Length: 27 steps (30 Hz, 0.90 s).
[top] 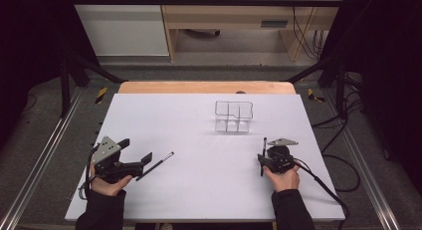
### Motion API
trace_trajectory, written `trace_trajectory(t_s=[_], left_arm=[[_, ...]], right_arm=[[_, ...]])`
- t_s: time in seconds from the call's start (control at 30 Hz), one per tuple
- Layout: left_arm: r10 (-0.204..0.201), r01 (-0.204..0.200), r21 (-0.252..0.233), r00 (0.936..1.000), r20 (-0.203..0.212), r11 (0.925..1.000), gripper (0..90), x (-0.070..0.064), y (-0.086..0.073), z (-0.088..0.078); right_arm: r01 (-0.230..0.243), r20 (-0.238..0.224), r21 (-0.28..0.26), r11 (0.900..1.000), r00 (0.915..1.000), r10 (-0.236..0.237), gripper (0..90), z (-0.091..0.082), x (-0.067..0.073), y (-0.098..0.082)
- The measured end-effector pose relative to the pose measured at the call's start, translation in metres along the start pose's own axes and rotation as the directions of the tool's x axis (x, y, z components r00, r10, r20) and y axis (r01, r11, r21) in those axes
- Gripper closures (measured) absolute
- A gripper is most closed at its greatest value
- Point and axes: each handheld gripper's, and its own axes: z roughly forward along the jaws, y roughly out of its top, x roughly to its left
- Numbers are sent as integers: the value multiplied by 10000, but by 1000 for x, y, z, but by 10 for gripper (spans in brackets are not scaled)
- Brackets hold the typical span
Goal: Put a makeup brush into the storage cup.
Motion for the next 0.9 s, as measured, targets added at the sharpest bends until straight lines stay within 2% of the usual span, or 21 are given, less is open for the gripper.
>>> trace_trajectory(t_s=[0.2,0.37,0.47,0.9], left_arm=[[-63,63,21,10000,3,10000,66,1,-1,1],[-28,28,40,10000,11,10000,66,0,-1,2],[-16,16,28,10000,21,10000,66,0,-1,1],[-17,16,36,10000,53,10000,66,0,-1,2]], right_arm=[[8,111,30,10000,9999,-9,626,10,-3,4],[75,233,-19,10000,9997,-75,693,11,-3,4],[146,195,-8,9999,9997,-146,758,10,-3,4],[532,-150,231,9983,9985,-529,841,7,-4,4]])
